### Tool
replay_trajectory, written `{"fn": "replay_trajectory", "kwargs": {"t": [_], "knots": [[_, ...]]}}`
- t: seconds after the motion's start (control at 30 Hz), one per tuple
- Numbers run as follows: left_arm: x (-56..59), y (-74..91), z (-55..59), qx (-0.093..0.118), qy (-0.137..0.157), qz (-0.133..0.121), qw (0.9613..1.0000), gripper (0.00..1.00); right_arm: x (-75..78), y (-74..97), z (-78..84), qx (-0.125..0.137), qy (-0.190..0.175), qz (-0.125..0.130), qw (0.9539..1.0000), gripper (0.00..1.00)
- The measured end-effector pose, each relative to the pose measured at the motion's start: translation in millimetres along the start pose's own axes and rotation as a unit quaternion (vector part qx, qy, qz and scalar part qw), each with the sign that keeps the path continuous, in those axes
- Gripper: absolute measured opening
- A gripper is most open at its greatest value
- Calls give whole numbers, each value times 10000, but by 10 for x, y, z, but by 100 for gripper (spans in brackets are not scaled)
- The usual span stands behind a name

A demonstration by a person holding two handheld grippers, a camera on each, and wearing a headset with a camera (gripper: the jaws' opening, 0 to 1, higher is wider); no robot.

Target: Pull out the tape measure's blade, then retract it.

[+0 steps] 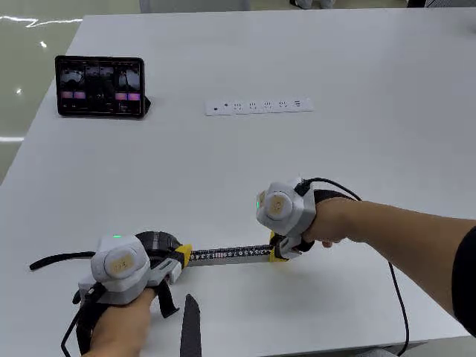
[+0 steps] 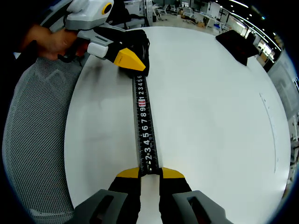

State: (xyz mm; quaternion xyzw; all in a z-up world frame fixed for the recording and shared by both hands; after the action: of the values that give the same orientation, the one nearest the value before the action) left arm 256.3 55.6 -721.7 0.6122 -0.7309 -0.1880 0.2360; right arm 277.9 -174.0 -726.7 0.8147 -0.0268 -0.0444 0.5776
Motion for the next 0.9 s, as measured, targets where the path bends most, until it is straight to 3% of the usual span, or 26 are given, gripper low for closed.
{"fn": "replay_trajectory", "kwargs": {"t": [0.2, 0.3, 0.9], "knots": [[2, -1, 2, 6, 4, -1, 10000, 65, -5, -9, -28, 24, 80, -27, 10000, 11], [2, 0, 2, 7, 4, 0, 10000, 65, -9, -12, -35, 34, 305, -43, 9995, 10], [3, -2, -3, -3, 17, -1, 10000, 65, -2, -44, -109, 202, 185, -125, 9995, 10]]}}
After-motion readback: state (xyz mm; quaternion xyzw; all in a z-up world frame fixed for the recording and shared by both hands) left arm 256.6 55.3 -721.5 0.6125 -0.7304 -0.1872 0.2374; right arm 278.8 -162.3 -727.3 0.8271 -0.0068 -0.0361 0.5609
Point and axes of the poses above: the centre of the closed fingertips' face, and the gripper's own axes: y roughly backward along the fingers, x roughly to its right, z roughly out of its underside, the point moved 6 cm from there along y, roughly backward along the fingers
